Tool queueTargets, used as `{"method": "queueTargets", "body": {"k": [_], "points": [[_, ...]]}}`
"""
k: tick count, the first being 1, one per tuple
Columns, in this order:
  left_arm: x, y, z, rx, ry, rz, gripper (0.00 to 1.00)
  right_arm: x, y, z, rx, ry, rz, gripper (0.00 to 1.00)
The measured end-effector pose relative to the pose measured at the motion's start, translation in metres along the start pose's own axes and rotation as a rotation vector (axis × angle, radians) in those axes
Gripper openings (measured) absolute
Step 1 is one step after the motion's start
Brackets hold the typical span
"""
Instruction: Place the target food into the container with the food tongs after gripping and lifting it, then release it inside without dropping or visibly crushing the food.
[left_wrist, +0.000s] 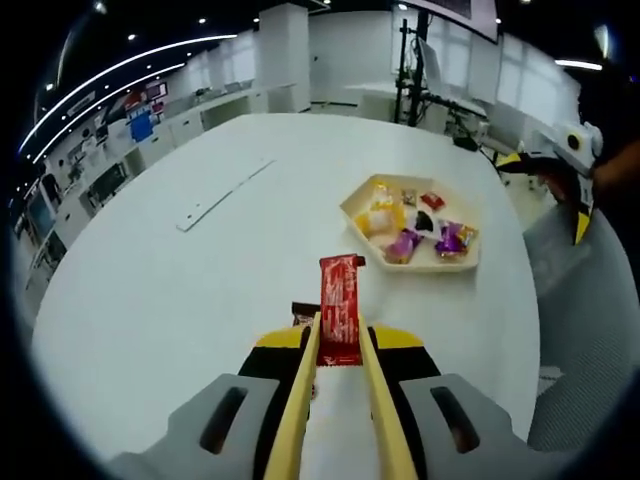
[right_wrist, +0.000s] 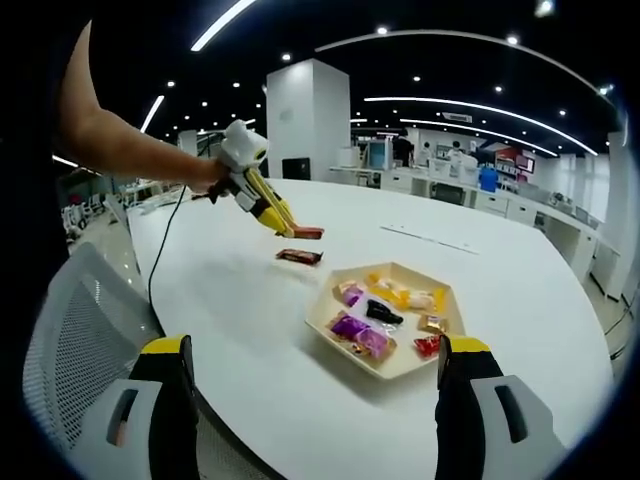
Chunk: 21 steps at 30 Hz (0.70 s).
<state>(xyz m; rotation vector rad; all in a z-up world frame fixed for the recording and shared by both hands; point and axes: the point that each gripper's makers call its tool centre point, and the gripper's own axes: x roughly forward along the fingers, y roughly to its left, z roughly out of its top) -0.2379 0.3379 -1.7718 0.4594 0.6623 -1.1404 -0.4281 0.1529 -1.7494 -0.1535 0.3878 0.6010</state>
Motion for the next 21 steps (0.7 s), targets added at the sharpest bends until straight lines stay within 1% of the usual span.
{"method": "queueTargets", "body": {"k": [4,9,14,16,21], "points": [[0.007,-0.005,0.012,0.012,-0.011,-0.013,0.19,-0.001,-0.001,0.002,0.002,-0.008,-0.007,1.00],[0.018,-0.014,0.032,0.035,-0.030,-0.031,0.19,-0.001,-0.002,0.003,-0.003,-0.012,-0.011,1.00],[0.034,-0.028,0.053,0.053,-0.050,-0.055,0.19,-0.002,-0.002,0.003,-0.004,-0.015,-0.013,1.00],[0.041,-0.033,0.058,0.061,-0.048,-0.063,0.19,-0.002,-0.002,0.004,0.000,-0.020,-0.014,1.00],[0.059,-0.050,0.076,0.077,-0.057,-0.092,0.19,-0.002,-0.003,0.005,-0.004,-0.023,-0.020,1.00]]}}
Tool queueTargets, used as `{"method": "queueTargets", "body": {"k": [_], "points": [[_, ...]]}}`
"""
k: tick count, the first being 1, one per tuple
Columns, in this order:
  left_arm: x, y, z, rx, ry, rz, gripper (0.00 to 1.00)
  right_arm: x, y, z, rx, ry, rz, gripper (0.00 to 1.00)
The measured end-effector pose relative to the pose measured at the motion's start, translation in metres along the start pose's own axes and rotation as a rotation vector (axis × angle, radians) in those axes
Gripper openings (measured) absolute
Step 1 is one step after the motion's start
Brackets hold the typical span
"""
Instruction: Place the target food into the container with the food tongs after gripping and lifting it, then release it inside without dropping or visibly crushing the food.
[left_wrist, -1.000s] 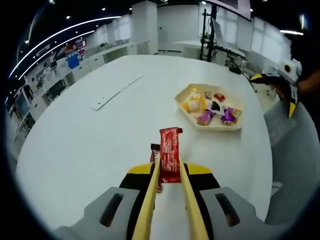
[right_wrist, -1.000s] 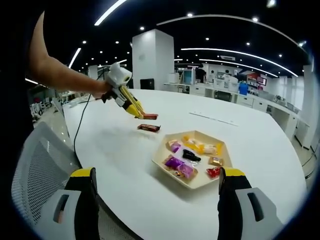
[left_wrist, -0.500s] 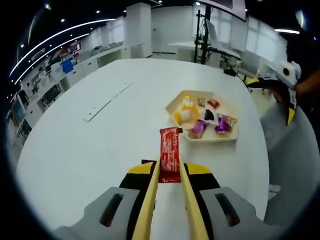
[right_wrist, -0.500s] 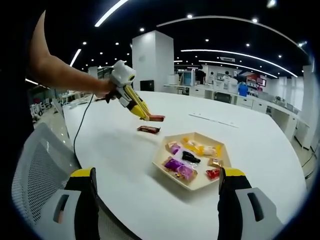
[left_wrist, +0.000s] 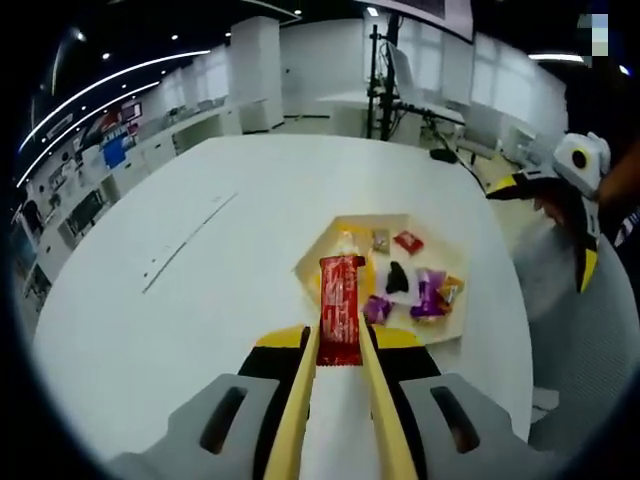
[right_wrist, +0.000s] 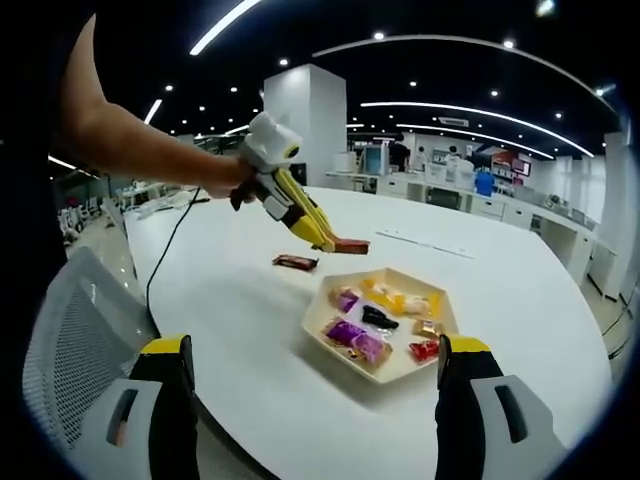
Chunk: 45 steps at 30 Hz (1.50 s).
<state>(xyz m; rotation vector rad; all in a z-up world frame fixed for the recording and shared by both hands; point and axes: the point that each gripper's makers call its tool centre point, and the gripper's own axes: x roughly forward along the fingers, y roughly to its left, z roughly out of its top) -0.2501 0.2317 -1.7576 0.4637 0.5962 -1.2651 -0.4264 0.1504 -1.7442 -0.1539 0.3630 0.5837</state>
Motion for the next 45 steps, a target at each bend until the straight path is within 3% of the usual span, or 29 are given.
{"method": "queueTargets", "body": {"k": [16,22,26,27,28,31,45], "points": [[0.054,-0.038,0.040,0.050,0.014,-0.070,0.19,-0.001,-0.003,0.002,0.002,-0.011,-0.015,1.00],[0.064,-0.051,0.044,0.074,0.020,-0.103,0.19,-0.001,-0.004,0.002,0.005,-0.013,-0.020,1.00],[0.068,-0.057,0.044,0.084,0.004,-0.121,0.22,-0.002,-0.005,0.002,0.006,-0.015,-0.025,1.00],[0.069,-0.061,0.043,0.105,-0.001,-0.141,0.23,-0.002,-0.005,0.002,0.006,-0.015,-0.026,1.00],[0.069,-0.057,0.045,0.172,-0.014,-0.113,0.23,-0.002,-0.005,0.003,0.005,-0.016,-0.027,1.00],[0.068,-0.059,0.043,0.134,-0.009,-0.124,0.24,-0.002,-0.005,0.003,0.006,-0.015,-0.027,1.00],[0.053,-0.049,0.051,0.145,-0.055,-0.114,0.26,-0.001,-0.004,0.002,0.004,-0.012,-0.024,1.00]]}}
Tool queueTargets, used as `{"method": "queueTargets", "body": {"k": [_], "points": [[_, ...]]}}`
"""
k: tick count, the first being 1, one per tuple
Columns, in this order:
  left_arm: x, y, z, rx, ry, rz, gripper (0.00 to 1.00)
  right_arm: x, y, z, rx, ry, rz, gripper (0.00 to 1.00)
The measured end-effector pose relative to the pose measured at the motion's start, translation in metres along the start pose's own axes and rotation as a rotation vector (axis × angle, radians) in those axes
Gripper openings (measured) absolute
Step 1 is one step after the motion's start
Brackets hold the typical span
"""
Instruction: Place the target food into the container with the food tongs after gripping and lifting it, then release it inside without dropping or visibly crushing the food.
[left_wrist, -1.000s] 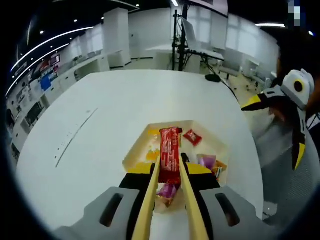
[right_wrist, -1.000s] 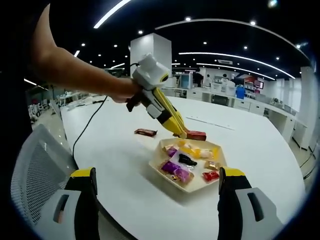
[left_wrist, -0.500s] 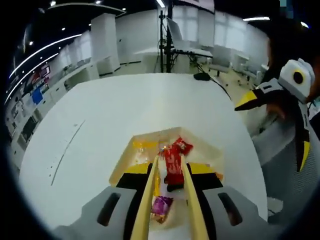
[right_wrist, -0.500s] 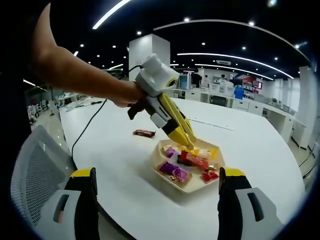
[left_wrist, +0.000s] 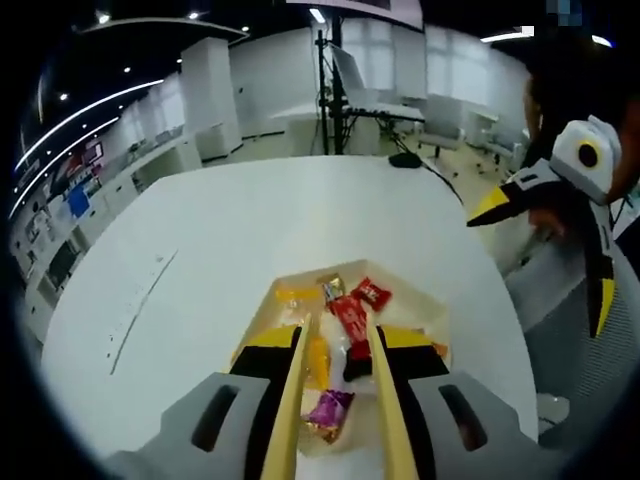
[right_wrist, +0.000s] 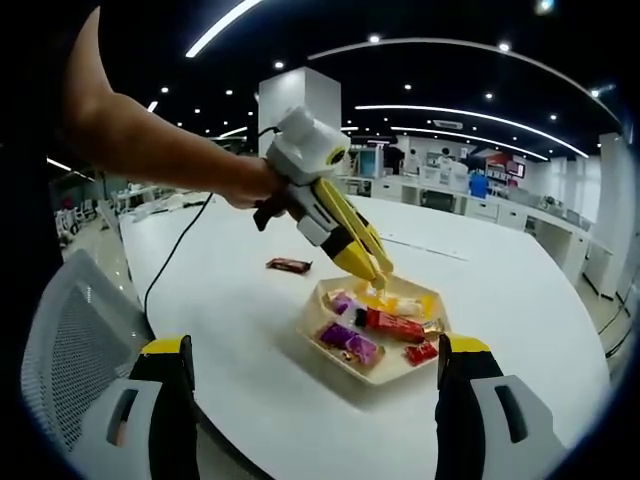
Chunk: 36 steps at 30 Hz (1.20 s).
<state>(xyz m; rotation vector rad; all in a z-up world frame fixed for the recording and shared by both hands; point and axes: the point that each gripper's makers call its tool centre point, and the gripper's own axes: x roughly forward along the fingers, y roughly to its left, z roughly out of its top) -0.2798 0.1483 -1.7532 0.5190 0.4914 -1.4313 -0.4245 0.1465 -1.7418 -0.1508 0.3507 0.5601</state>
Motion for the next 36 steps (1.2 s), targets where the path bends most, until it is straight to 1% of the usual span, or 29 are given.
{"method": "queueTargets", "body": {"k": [2,6,15,20,25,29,31,33,36], "points": [[-0.004,0.003,0.000,0.001,-0.012,0.007,0.26,0.000,0.000,0.000,0.002,0.000,-0.001,1.00],[-0.011,0.008,-0.002,-0.004,-0.015,0.018,0.26,0.000,-0.001,0.000,0.004,-0.002,-0.004,1.00],[-0.032,0.026,-0.023,-0.013,-0.004,0.061,0.26,0.000,0.001,-0.001,0.003,0.004,0.002,1.00],[-0.047,0.038,-0.039,-0.027,0.007,0.093,0.26,0.001,0.001,-0.002,0.001,0.008,0.004,1.00],[-0.066,0.051,-0.058,-0.029,0.017,0.137,0.26,0.001,0.001,-0.002,0.003,0.008,0.005,1.00],[-0.083,0.062,-0.079,-0.063,0.031,0.174,0.26,0.001,0.001,-0.002,0.005,0.011,0.006,1.00],[-0.087,0.064,-0.085,-0.075,0.034,0.177,0.26,0.001,0.001,-0.002,0.008,0.011,0.007,1.00],[-0.097,0.069,-0.096,-0.085,0.043,0.201,0.26,0.001,0.001,-0.002,0.010,0.013,0.010,1.00],[-0.105,0.074,-0.108,-0.094,0.055,0.219,0.26,0.002,0.003,-0.003,0.007,0.018,0.015,1.00]]}}
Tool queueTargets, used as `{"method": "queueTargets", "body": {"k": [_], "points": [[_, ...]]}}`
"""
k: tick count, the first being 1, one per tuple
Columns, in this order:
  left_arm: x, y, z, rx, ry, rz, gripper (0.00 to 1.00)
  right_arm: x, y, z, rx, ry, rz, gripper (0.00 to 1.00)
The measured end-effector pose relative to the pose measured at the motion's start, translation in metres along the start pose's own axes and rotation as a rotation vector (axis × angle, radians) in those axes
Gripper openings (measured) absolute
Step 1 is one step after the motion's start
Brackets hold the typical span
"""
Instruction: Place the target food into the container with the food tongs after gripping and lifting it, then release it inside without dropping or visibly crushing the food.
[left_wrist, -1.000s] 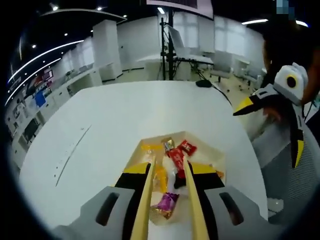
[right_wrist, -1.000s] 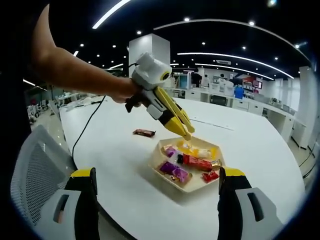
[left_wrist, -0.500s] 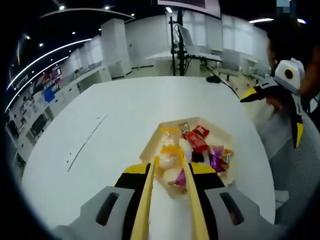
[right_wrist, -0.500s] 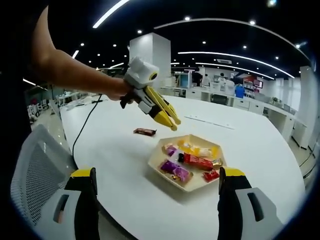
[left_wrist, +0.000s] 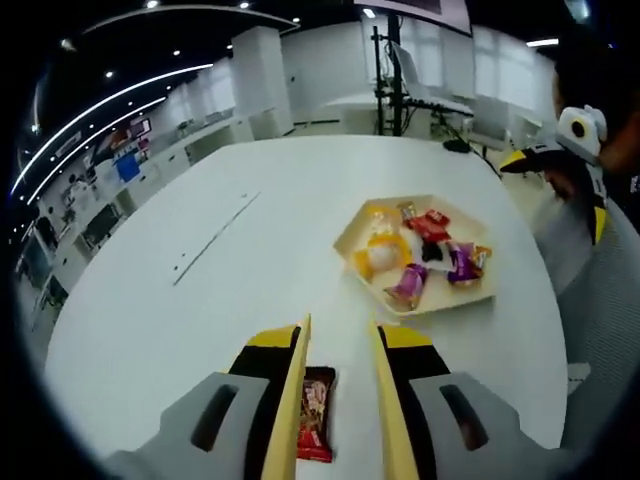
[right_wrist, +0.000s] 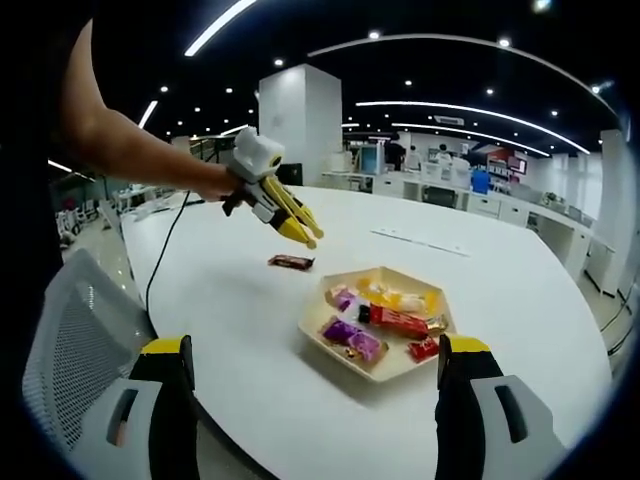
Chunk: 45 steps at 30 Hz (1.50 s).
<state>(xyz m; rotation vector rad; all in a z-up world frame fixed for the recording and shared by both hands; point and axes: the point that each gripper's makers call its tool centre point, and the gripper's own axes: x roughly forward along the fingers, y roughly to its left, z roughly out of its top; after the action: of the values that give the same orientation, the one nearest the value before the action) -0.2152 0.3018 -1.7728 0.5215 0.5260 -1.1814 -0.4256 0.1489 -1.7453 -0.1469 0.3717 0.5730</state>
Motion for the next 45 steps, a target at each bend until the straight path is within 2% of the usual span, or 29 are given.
{"method": "queueTargets", "body": {"k": [4,8,9,15,30,38,45], "points": [[-0.007,0.010,-0.018,-0.031,0.018,0.028,0.26,0.000,0.000,-0.001,0.002,0.005,0.003,1.00],[-0.011,0.019,-0.036,-0.022,0.024,0.061,0.26,0.001,0.001,-0.002,-0.001,0.009,0.004,1.00],[-0.012,0.023,-0.045,-0.036,0.038,0.072,0.26,0.001,0.001,-0.002,-0.001,0.011,0.004,1.00],[-0.016,0.024,-0.064,-0.058,0.048,0.066,0.26,0.001,0.001,-0.004,0.000,0.019,0.007,1.00],[-0.020,0.024,-0.081,-0.085,0.059,0.055,0.26,0.002,0.002,-0.006,0.001,0.030,0.011,1.00],[-0.013,0.017,-0.090,-0.079,0.062,0.005,0.26,0.002,0.001,-0.007,-0.001,0.038,0.008,1.00],[-0.010,0.019,-0.093,-0.101,0.058,-0.001,0.23,0.003,0.002,-0.008,-0.002,0.044,0.013,1.00]]}}
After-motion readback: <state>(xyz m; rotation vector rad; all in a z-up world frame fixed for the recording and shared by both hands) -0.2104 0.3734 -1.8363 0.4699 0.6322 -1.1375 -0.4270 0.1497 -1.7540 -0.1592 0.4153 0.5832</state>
